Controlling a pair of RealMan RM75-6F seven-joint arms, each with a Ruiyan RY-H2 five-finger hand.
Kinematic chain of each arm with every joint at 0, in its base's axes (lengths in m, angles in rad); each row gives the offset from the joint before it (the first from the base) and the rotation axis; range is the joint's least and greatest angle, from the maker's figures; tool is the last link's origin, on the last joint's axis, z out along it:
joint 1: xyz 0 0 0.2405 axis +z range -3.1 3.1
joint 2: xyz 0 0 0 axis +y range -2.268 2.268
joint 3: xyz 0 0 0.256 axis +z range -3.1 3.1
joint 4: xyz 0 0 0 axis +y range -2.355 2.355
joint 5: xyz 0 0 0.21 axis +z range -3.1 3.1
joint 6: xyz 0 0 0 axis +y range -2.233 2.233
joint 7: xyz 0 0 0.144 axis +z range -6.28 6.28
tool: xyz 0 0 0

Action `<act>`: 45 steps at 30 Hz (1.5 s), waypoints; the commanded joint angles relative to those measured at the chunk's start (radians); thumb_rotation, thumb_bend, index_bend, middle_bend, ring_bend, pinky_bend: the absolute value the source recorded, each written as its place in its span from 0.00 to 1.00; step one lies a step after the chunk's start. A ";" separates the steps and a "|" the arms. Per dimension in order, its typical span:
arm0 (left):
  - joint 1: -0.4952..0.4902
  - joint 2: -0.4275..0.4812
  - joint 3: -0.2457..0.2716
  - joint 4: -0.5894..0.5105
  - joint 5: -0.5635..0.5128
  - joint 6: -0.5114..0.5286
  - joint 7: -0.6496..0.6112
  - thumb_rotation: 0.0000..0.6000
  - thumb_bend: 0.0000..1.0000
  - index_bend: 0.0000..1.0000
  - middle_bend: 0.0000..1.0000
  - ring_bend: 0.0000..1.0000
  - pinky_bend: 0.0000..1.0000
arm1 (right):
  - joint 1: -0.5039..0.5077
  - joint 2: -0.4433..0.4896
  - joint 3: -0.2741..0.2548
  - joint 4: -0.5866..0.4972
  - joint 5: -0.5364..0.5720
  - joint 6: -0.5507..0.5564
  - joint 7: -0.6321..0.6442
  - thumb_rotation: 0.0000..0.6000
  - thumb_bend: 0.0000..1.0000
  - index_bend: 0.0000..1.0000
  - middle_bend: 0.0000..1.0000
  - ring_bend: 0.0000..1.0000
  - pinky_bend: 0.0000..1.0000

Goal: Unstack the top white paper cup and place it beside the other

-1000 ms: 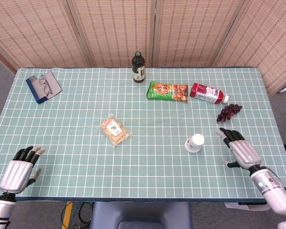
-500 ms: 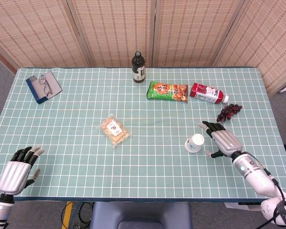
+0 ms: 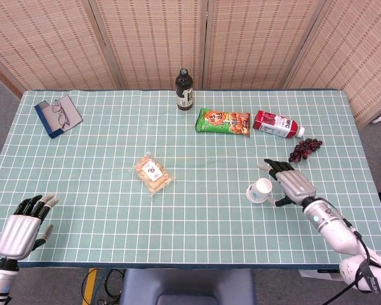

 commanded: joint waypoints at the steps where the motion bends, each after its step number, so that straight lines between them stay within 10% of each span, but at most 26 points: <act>1: 0.000 0.000 0.000 0.000 0.000 -0.001 -0.002 1.00 0.40 0.24 0.19 0.15 0.17 | 0.009 -0.008 0.000 0.009 0.010 -0.007 -0.002 1.00 0.28 0.11 0.00 0.00 0.00; 45: 0.001 0.005 -0.003 0.002 0.002 0.000 -0.016 1.00 0.40 0.22 0.19 0.15 0.17 | 0.035 -0.053 -0.017 0.038 0.045 0.043 -0.044 1.00 0.29 0.29 0.00 0.00 0.00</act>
